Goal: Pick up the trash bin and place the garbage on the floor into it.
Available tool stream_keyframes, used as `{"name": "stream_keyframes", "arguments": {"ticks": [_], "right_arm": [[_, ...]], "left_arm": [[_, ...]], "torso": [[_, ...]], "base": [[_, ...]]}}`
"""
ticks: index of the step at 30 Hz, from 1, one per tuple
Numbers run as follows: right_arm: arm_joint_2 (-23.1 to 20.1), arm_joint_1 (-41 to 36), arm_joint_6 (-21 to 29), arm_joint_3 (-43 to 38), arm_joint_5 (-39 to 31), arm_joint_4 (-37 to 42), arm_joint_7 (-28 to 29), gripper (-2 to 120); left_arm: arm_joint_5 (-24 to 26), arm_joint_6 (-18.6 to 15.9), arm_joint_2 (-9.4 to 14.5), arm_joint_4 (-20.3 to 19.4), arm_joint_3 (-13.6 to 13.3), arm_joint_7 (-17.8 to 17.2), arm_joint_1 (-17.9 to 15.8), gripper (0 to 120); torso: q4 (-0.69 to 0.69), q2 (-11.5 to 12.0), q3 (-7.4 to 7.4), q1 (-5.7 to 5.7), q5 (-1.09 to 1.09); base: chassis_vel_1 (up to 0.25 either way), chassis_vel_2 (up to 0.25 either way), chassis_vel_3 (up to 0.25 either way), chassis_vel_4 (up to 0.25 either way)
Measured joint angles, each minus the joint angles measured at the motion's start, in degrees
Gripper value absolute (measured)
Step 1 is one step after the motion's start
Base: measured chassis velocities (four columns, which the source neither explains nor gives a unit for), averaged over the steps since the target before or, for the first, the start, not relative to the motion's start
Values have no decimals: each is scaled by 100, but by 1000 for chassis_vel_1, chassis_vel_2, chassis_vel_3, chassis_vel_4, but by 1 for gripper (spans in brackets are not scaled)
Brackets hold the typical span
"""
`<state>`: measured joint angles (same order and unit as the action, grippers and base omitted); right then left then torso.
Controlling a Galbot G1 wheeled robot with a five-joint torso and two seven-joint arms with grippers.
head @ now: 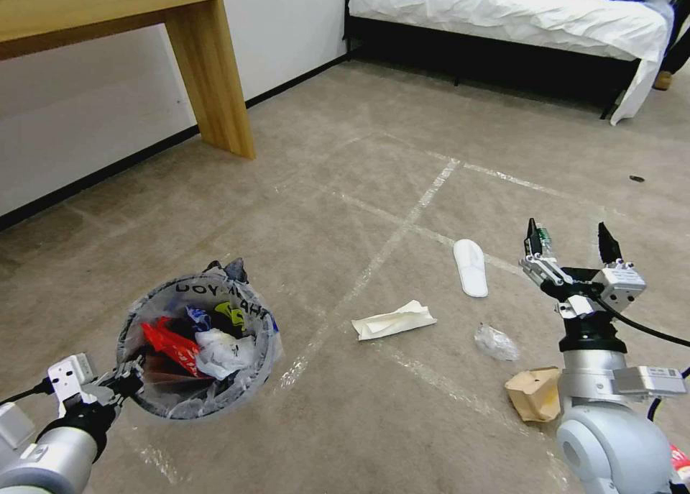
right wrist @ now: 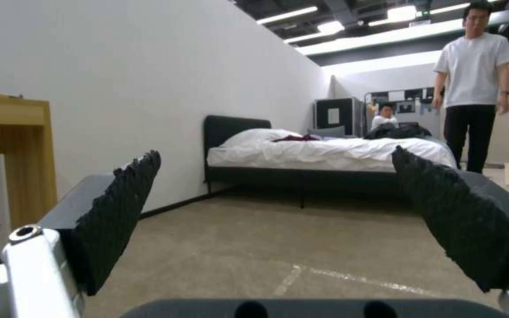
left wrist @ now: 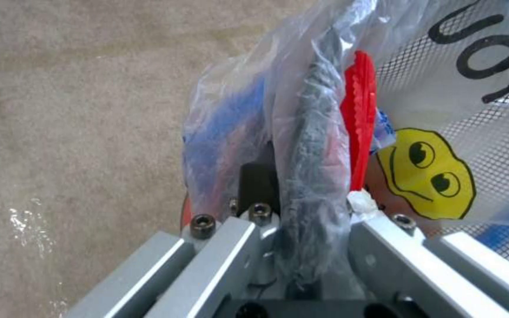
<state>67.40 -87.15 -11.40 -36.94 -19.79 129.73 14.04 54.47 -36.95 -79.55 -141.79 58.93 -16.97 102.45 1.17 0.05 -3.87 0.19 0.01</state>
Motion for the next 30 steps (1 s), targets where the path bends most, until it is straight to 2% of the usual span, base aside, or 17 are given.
{"name": "stream_keyframes", "arguments": {"ticks": [30], "right_arm": [[24, 134, -75, 103, 15, -139, -198, 100]], "left_arm": [[13, 27, -53, 109, 93, -49, -52, 1]], "torso": [[0, 0, 0, 0, 0]], "base": [[0, 0, 0, 0]]}}
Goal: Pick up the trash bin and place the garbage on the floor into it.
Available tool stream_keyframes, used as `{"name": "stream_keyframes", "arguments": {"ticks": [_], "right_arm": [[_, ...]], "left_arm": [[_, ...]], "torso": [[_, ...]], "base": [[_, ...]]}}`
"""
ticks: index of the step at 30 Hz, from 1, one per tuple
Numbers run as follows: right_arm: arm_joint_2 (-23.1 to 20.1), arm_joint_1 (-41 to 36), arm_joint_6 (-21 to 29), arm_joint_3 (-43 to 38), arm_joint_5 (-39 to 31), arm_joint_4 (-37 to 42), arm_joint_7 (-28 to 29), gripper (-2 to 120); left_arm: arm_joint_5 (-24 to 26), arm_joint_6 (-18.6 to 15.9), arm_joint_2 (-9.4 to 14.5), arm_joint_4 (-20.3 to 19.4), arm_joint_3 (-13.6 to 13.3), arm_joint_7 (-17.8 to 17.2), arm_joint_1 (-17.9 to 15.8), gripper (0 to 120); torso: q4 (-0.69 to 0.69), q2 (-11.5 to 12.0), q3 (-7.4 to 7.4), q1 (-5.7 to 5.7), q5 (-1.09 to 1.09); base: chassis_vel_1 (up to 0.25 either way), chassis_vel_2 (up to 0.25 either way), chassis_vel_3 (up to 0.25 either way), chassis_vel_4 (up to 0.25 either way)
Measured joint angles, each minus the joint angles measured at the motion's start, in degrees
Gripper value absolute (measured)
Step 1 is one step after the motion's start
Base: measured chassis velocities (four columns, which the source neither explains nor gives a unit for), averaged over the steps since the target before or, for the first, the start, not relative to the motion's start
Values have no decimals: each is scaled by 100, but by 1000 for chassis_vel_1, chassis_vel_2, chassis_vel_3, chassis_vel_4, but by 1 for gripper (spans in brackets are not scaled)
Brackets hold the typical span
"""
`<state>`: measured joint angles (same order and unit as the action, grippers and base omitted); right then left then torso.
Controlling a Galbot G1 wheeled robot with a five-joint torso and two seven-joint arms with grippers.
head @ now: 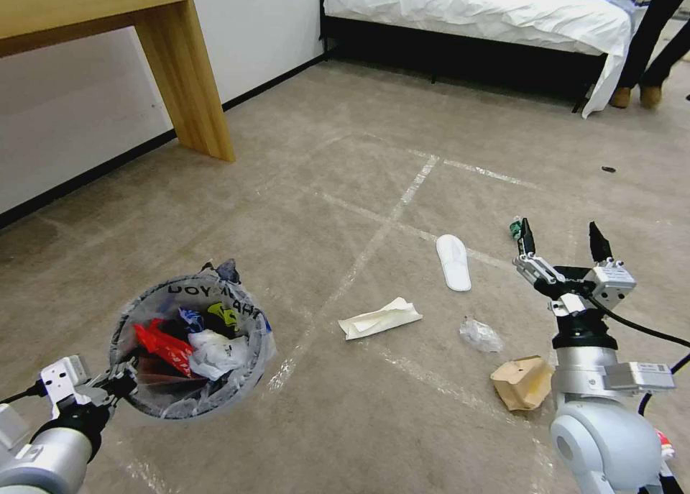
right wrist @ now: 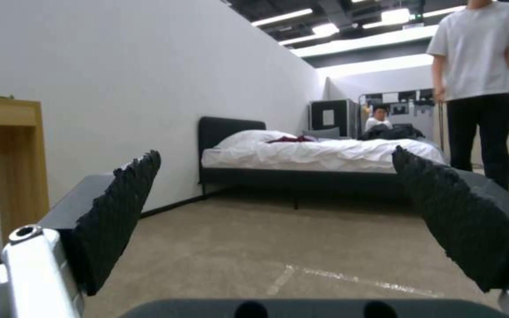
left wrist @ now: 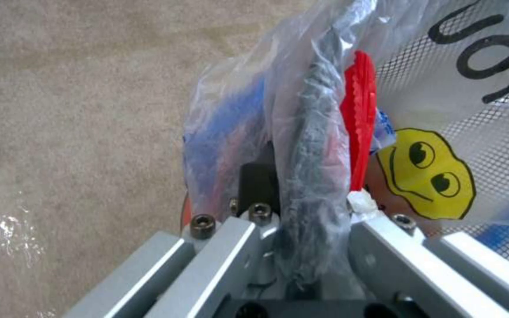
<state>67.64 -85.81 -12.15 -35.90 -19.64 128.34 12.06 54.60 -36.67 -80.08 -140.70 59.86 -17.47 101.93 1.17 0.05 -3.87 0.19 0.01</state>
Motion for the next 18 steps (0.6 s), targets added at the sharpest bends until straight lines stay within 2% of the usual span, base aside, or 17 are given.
{"name": "stream_keyframes", "arguments": {"ticks": [11, 18], "right_arm": [[-3, 20, -57, 79, 36, -37, -89, 100], [-7, 21, -60, 67, 42, -52, -89, 100]], "left_arm": [[-58, 2, -37, 31, 17, -3, 80, 1], [-62, 7, -37, 33, 16, -1, 63, 1]], "torso": [[0, 0, 1, 0, 0], [1, 0, 0, 0, 0]], "base": [[-16, 18, 13, -13], [-153, 130, 131, -146]]}}
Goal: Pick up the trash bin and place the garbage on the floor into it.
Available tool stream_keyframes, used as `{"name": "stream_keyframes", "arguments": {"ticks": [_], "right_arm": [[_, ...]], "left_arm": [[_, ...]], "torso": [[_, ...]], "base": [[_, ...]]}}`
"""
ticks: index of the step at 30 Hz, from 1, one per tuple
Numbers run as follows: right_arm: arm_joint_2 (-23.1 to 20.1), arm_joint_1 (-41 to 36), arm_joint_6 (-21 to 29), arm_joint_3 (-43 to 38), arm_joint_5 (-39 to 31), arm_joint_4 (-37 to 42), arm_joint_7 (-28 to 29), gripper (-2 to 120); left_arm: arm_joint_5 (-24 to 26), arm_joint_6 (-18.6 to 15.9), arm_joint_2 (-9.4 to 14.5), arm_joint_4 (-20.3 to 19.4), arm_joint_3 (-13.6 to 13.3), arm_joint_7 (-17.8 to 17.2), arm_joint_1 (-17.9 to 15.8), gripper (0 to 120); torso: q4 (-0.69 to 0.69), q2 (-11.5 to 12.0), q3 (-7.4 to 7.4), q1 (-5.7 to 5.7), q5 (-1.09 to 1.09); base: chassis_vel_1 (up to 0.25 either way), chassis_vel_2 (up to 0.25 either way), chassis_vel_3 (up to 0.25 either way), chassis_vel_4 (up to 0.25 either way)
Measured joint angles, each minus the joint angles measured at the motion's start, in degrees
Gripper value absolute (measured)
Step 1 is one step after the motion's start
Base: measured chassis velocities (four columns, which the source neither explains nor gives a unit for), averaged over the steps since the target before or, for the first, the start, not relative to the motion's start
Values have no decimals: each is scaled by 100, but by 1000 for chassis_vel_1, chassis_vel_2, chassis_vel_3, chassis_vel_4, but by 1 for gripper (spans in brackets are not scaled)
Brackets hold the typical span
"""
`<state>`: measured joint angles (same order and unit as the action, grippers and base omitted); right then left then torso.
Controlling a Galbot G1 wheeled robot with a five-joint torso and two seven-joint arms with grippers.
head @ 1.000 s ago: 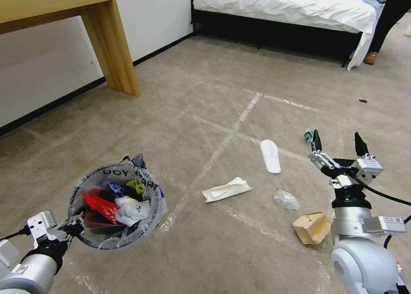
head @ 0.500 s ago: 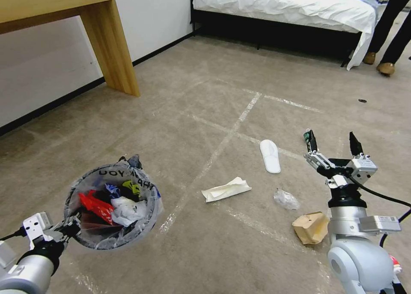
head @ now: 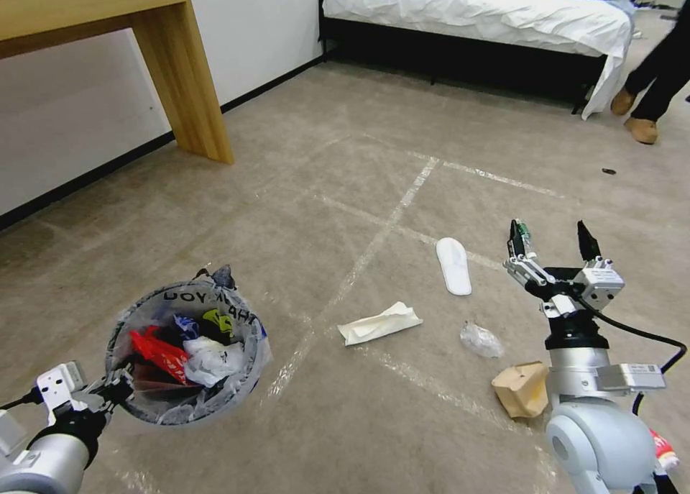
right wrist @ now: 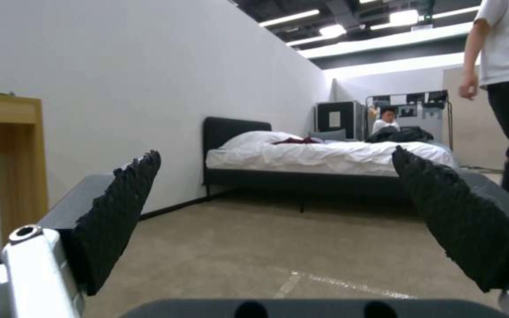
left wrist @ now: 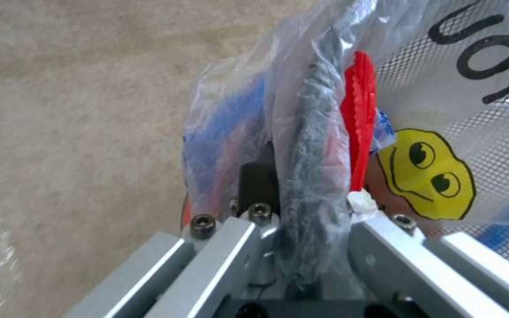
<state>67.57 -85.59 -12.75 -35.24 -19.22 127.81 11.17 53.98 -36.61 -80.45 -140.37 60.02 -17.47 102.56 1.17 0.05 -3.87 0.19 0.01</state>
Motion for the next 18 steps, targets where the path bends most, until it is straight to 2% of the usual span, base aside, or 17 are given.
{"name": "stream_keyframes", "arguments": {"ticks": [3, 8, 18], "right_arm": [[-8, -1, -7, -17, 14, -21, 18, 100], [5, 18, -17, 10, 72, -50, 31, 100], [26, 63, -17, 93, 108, -131, 56, 100]], "left_arm": [[-3, 3, 1, 11, -8, 2, -10, 1], [-13, 10, 0, 32, -14, 6, -15, 1], [-25, 27, -4, 101, -48, 21, -93, 1]], "torso": [[0, 0, -1, 0, -1], [-1, 0, -2, 2, 0], [-1, 0, 1, -1, 0]], "base": [[-172, 173, 189, -191], [-126, 143, 136, -91], [-16, 22, 6, -15]]}}
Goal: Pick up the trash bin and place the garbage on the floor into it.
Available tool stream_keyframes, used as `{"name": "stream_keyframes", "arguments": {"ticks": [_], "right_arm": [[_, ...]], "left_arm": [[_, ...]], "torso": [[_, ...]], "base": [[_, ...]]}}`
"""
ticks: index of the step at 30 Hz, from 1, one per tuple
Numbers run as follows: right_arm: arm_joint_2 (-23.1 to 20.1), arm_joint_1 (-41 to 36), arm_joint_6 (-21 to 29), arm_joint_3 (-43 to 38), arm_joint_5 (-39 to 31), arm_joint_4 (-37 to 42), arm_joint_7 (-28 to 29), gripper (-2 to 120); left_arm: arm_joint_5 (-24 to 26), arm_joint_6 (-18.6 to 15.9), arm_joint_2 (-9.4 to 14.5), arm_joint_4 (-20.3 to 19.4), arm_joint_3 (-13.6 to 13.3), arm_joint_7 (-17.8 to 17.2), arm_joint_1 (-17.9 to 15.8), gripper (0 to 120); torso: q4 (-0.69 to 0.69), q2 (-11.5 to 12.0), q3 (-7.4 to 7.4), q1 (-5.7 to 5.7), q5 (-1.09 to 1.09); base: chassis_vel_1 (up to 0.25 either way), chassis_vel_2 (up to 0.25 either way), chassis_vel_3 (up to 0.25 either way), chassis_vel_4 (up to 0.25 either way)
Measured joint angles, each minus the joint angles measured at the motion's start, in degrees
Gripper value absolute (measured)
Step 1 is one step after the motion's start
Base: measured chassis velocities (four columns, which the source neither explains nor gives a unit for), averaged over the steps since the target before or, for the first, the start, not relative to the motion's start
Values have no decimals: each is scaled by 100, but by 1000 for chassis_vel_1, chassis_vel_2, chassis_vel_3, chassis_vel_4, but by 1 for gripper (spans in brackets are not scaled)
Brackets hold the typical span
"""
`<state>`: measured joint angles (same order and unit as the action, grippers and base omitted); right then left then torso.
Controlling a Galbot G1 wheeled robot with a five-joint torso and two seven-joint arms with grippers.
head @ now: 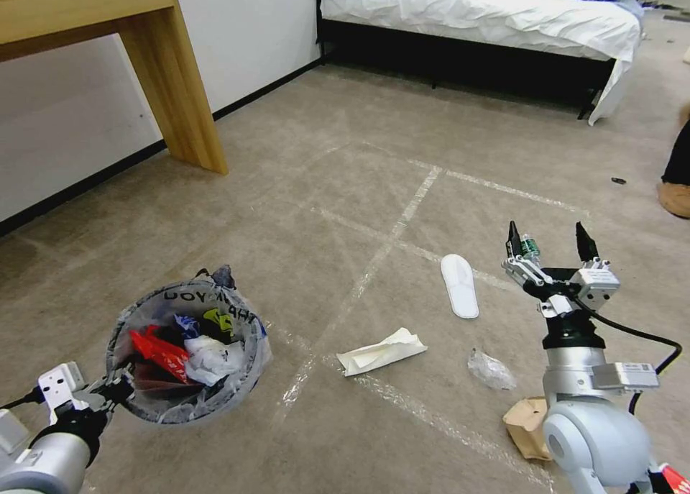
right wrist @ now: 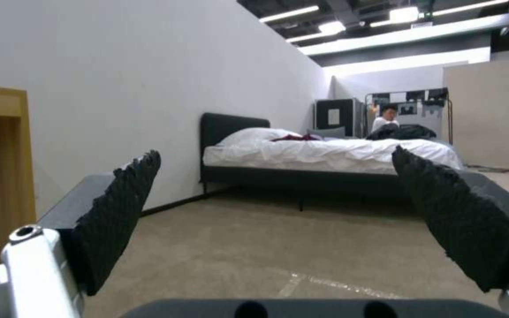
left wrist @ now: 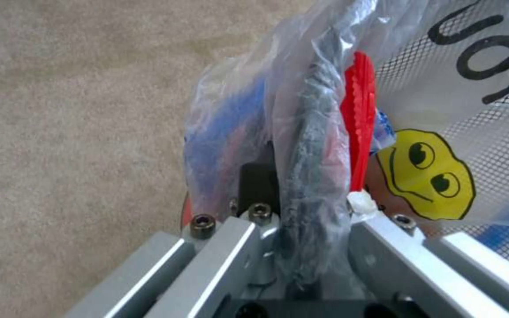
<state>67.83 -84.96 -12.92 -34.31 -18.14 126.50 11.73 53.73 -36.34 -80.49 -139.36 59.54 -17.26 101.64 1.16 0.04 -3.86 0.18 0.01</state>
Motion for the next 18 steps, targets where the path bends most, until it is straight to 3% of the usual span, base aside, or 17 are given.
{"name": "stream_keyframes", "arguments": {"ticks": [18], "right_arm": [[34, -52, 5, -78, 3, 43, -8, 100]], "left_arm": [[-17, 18, -21, 48, -46, 29, -44, 1]], "torso": [[0, 0, -1, 0, 0]], "base": [[0, 0, 0, 0]]}}
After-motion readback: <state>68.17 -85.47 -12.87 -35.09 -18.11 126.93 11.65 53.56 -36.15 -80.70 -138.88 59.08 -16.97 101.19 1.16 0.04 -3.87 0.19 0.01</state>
